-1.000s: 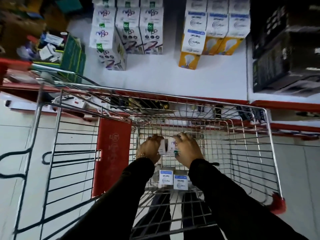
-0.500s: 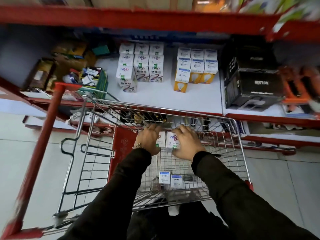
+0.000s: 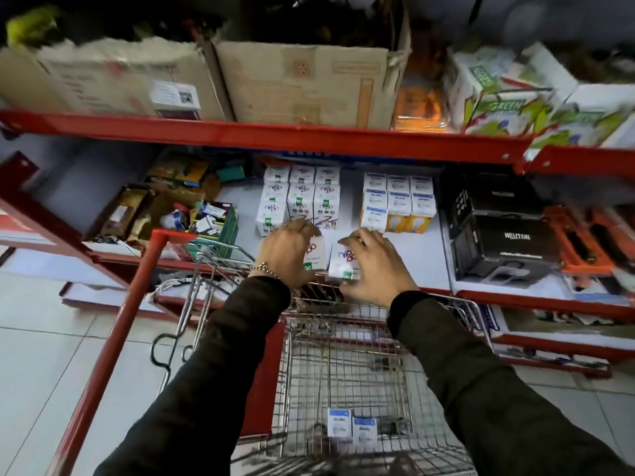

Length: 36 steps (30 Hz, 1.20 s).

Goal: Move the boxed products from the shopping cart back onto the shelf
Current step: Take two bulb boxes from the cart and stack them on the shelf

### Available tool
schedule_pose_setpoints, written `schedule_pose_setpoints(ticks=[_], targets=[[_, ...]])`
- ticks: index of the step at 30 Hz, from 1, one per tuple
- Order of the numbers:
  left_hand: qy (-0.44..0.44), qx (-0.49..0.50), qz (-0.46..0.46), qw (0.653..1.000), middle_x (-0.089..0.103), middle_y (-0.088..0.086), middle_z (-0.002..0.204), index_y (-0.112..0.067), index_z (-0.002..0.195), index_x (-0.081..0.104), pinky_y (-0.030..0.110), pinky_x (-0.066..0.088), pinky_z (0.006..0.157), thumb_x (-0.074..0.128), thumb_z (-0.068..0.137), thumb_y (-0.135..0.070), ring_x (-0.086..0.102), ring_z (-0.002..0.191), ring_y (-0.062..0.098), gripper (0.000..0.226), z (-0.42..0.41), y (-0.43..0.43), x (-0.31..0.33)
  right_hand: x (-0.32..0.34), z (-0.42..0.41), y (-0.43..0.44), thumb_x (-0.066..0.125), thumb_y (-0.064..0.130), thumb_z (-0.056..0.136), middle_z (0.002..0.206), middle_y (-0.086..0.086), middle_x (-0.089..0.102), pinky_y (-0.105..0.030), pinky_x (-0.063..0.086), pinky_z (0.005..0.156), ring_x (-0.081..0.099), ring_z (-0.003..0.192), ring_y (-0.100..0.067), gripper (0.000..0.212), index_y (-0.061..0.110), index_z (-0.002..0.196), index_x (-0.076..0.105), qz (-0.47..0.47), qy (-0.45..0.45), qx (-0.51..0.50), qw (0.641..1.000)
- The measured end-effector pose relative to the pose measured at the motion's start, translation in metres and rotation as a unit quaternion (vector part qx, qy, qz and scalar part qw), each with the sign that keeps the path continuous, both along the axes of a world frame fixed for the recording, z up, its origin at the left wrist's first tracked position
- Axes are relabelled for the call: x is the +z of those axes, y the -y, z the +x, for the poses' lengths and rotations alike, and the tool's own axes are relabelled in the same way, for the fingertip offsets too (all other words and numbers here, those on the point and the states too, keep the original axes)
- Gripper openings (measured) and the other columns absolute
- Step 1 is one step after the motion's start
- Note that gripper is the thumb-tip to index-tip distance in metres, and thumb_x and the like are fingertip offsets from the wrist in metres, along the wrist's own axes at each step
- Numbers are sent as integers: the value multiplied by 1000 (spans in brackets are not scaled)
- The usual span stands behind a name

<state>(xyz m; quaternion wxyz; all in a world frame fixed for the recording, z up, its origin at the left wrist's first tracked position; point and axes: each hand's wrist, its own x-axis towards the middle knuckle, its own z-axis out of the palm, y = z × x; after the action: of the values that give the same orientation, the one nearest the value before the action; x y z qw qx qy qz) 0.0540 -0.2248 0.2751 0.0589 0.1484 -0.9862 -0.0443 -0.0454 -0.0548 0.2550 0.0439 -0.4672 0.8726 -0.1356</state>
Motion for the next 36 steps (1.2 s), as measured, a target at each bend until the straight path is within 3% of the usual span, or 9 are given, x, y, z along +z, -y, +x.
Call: schedule_pose_setpoints(ticks=[7, 13, 18, 21, 24, 30, 36], targets=[[58, 22, -38, 997, 62, 3, 124, -22, 131, 56, 37, 52, 92, 72, 72, -9, 62, 109, 26, 63, -56, 46, -15, -22, -44, 63, 75, 22, 79, 134, -5, 45, -41, 52, 92, 54, 118, -29, 71, 16, 143, 44, 18, 37, -32, 999], [98, 50, -27, 993, 62, 8, 119, -19, 128, 54, 39, 61, 77, 65, 81, 0, 70, 92, 29, 51, -78, 62, -53, -55, -62, 97, 65, 4, 84, 141, -10, 45, -38, 49, 93, 53, 123, -31, 60, 11, 140, 44, 20, 48, -36, 998], [77, 51, 21, 995, 59, 10, 130, -17, 135, 52, 39, 60, 85, 52, 87, 8, 71, 98, 29, 55, -86, 70, -67, -67, -65, 109, 55, 3, 92, 151, -12, 39, -41, 48, 103, 42, 138, -29, 45, 6, 136, 50, 21, 11, -40, 999], [56, 51, 25, 997, 46, 10, 138, -17, 138, 49, 39, 61, 83, 56, 87, 7, 71, 93, 28, 57, -83, 72, -74, -65, -61, 107, 55, 3, 91, 143, -14, 41, -47, 47, 100, 39, 132, -34, 44, 7, 134, 54, 22, -14, -49, 998], [53, 47, 23, 997, 42, 12, 141, -15, 141, 45, 42, 60, 85, 54, 84, 9, 67, 102, 30, 63, -79, 69, -82, -64, -55, 103, 51, 0, 90, 139, -15, 44, -46, 44, 103, 41, 128, -35, 52, 9, 141, 48, 27, -16, -40, 999], [35, 69, 53, 996, 47, 9, 144, -17, 146, 39, 40, 56, 95, 63, 86, -10, 60, 118, 30, 65, -58, 51, -78, -56, -41, 82, 65, 6, 83, 133, -14, 46, -43, 47, 101, 47, 122, -35, 62, 11, 142, 46, -9, -4, -54, 999], [-53, 51, 94, 993, 53, 5, 136, -21, 138, 47, 42, 48, 102, 65, 82, -24, 53, 124, 27, 59, -10, -9, -85, -67, -5, 36, 68, 17, 83, 131, -10, 48, -44, 47, 99, 49, 121, -32, 58, 15, 138, 48, -12, -4, -61, 998]])
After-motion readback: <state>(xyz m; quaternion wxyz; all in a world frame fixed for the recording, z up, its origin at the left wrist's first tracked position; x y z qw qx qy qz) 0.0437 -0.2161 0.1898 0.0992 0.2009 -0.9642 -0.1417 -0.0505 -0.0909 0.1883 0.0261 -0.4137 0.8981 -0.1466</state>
